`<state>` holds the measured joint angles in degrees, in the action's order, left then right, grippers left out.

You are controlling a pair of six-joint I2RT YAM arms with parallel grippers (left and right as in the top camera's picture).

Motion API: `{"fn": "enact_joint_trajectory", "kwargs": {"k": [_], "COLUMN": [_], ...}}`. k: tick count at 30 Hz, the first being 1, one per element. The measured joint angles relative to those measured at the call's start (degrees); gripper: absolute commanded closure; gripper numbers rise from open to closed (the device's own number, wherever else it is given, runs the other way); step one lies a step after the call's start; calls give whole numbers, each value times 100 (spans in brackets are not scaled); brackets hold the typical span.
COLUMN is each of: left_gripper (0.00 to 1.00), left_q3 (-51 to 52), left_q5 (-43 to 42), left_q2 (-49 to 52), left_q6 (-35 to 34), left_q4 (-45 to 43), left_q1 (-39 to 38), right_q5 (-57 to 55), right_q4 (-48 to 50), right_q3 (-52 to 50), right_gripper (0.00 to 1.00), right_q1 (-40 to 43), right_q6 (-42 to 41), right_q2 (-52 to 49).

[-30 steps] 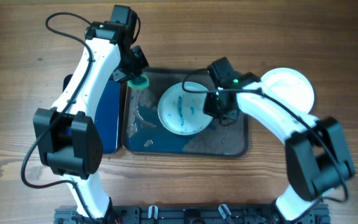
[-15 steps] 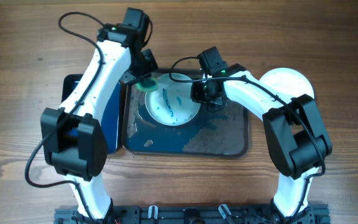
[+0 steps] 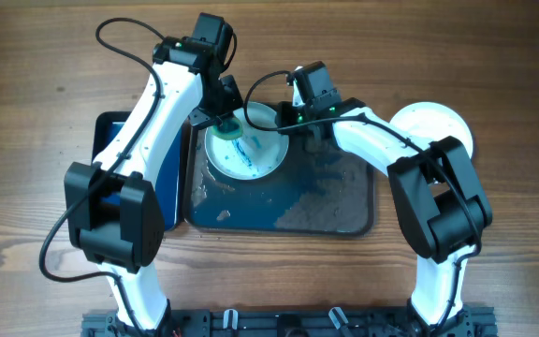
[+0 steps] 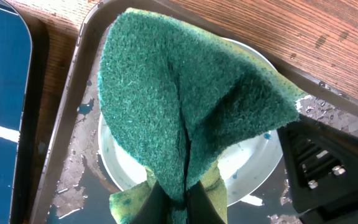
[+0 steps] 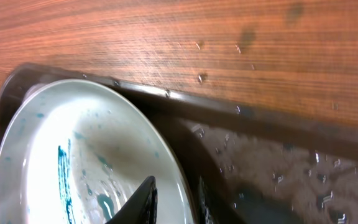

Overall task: Clean dirty plates on tray and stack at the side
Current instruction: 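Scrub the last plate with the sponge in the left gripper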

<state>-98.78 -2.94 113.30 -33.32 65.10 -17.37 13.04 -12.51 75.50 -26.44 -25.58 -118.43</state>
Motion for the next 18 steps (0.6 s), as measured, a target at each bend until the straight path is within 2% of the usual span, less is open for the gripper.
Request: {"fn": "enact_joint_trajectory", "kwargs": {"k": [7, 8, 9, 11, 15, 18], "left_gripper": [96, 96, 96, 96, 96, 96], "left_q3": [0, 0, 0, 0, 72, 592], "left_q5": [2, 2, 0, 0, 2, 2], "left_q2": [0, 0, 0, 0, 0, -2], "left_q6": [0, -2, 0, 0, 0, -50], "left_q4": [-44, -44, -44, -44, -44, -326], "left_q1": [2, 7, 7, 7, -22, -184], "right_q5": [181, 208, 210, 221, 507, 632], "right_q4": [2, 20, 15, -44, -813, -1366], "right_q3": [0, 0, 15, 20, 162, 221], "right_gripper": [86, 89, 96, 96, 95, 96], "right_q1": [-4, -4, -7, -11, -70, -63], "right_q6": [319, 317, 293, 238, -813, -1360], "right_q2": [-186, -236, -243, -245, -232, -190]}}
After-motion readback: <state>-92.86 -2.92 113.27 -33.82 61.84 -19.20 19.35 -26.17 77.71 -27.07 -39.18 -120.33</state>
